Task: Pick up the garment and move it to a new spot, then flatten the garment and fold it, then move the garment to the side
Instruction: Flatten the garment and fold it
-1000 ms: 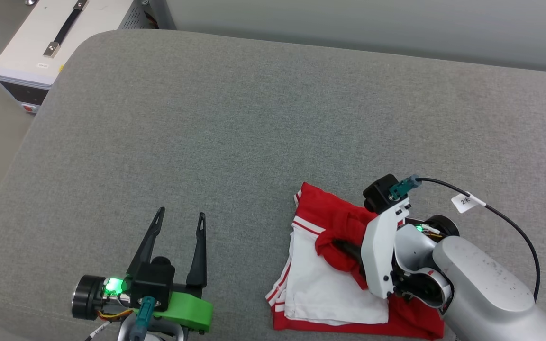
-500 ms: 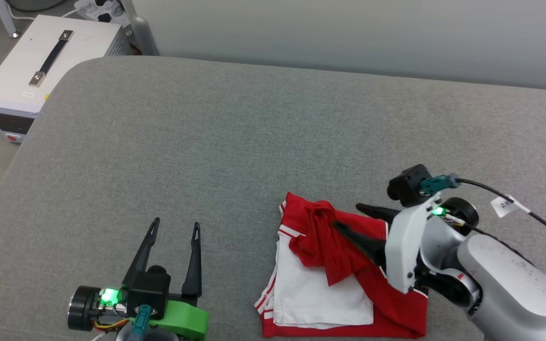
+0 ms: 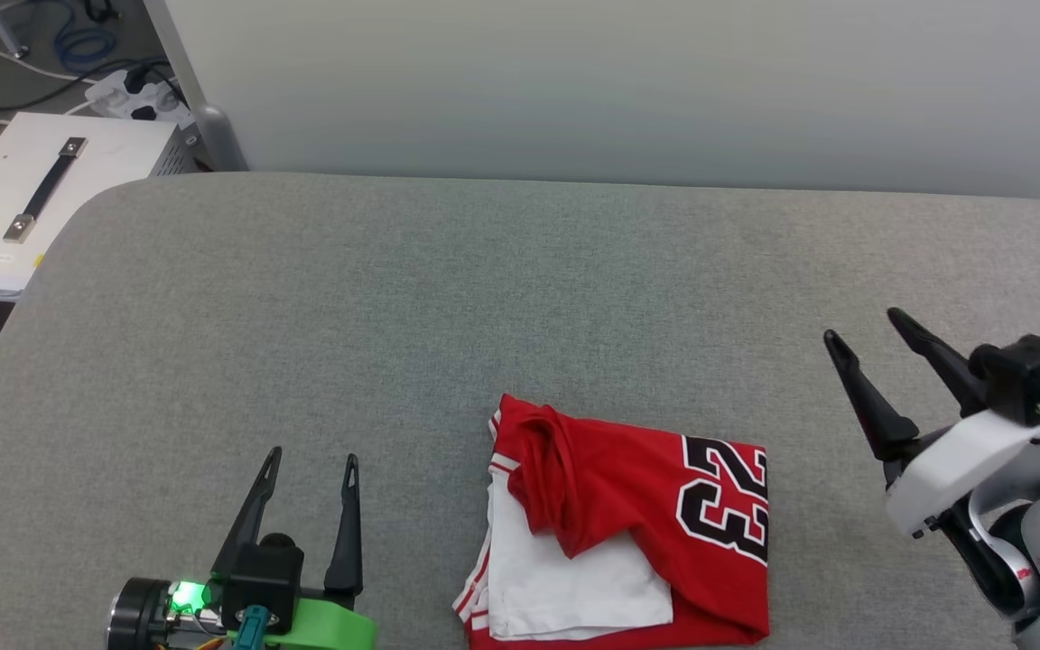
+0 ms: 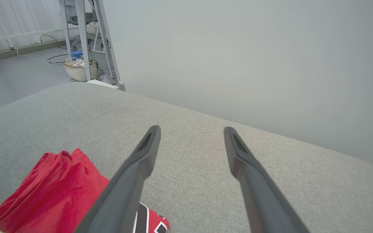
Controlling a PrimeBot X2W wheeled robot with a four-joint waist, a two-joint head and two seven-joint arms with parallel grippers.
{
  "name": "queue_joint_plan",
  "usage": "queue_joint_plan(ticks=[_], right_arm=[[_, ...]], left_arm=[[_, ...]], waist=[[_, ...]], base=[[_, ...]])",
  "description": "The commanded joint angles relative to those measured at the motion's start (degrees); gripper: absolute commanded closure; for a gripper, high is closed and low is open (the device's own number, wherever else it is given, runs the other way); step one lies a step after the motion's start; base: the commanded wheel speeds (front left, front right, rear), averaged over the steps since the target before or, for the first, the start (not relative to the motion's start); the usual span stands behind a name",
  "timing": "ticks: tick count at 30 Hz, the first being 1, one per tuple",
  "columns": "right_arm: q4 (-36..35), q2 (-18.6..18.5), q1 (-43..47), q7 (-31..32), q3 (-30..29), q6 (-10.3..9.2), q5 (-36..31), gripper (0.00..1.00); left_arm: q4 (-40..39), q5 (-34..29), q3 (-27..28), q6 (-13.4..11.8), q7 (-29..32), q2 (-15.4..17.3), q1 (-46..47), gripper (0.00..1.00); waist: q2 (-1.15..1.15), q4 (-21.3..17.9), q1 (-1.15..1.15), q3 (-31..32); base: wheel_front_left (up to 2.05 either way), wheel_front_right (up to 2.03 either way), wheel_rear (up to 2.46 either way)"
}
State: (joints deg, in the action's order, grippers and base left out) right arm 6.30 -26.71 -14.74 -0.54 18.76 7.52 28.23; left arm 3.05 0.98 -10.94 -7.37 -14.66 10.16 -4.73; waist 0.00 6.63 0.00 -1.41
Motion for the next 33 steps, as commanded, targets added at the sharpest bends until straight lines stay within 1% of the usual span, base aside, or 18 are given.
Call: queue_joint_plan(ticks=[1, 4, 5, 7, 9, 12, 15, 19, 25, 33], right_arm=[[0.07, 1.1, 1.52, -2.53, -1.65, -0.03, -2.66, 0.0], [0.8, 4.24, 4.99, -8.69, -7.35, -0.03, -7.06, 0.0], [0.85, 4.9, 5.87, -10.24, -8.51, -0.03, -8.69, 0.0], [0.73, 7.4, 8.06, -12.55, -11.39, -0.03, -11.1, 0.0], [-0.24, 9.04, 9.8, -13.7, -13.14, -0.03, -13.8, 0.0], [-2.38, 11.99, 12.52, -14.31, -15.65, -0.03, -16.17, 0.0], [-7.24, 15.03, 15.28, -14.41, -17.93, -0.03, -18.84, 0.0], [-11.3, 18.59, 19.02, -14.43, -19.21, -0.03, -20.29, 0.0], [-14.08, 21.34, 23.09, -14.44, -20.65, -0.03, -21.29, 0.0], [-14.92, 22.44, 25.47, -14.45, -20.59, -0.03, -22.13, 0.0]], left_arm=[[0.03, 0.05, 0.16, 0.07, -0.34, 0.37, -0.79, 0.0], [0.22, -0.05, 0.08, 0.37, -0.34, 0.51, -1.03, 0.0], [0.27, -0.03, 0.13, 0.43, -0.34, 0.55, -1.08, 0.0], [0.31, 0.06, 0.36, 0.51, -0.34, 0.69, -1.28, 0.0], [0.25, 0.13, 0.61, 0.5, -0.34, 0.76, -1.54, 0.0], [0.1, 0.1, 0.81, 0.48, -0.34, 0.79, -1.76, 0.0], [-0.11, -0.14, 0.78, 0.39, -0.34, 0.82, -1.91, 0.0], [-0.55, -0.28, 0.44, 0.49, -0.34, 0.79, -2.16, 0.0], [-1.52, -0.06, 0.18, 0.85, -0.34, 0.82, -2.65, 0.0], [-1.91, 0.32, 0.36, 1.56, -0.34, 1.0, -3.06, 0.0]], waist=[[0.0, -0.72, 0.0, 0.87], [0.0, -0.92, 0.0, 1.47], [0.0, -0.98, 0.0, 1.64], [0.0, -1.17, 0.0, 2.09], [0.0, -1.36, 0.0, 2.46], [0.0, -1.48, 0.0, 2.78], [0.0, -1.63, 0.0, 3.07], [0.0, -2.0, 0.0, 3.43], [0.0, -2.25, 0.0, 4.01], [0.0, -2.49, 0.0, 3.68]], base=[[0.0, 0.0, 0.0], [0.0, 0.0, 0.0], [0.0, 0.0, 0.0], [0.0, 0.0, 0.0], [0.0, 0.0, 0.0], [0.0, 0.0, 0.0], [0.0, 0.0, 0.0], [0.0, 0.0, 0.0], [0.0, 0.0, 0.0], [0.0, 0.0, 0.0]])
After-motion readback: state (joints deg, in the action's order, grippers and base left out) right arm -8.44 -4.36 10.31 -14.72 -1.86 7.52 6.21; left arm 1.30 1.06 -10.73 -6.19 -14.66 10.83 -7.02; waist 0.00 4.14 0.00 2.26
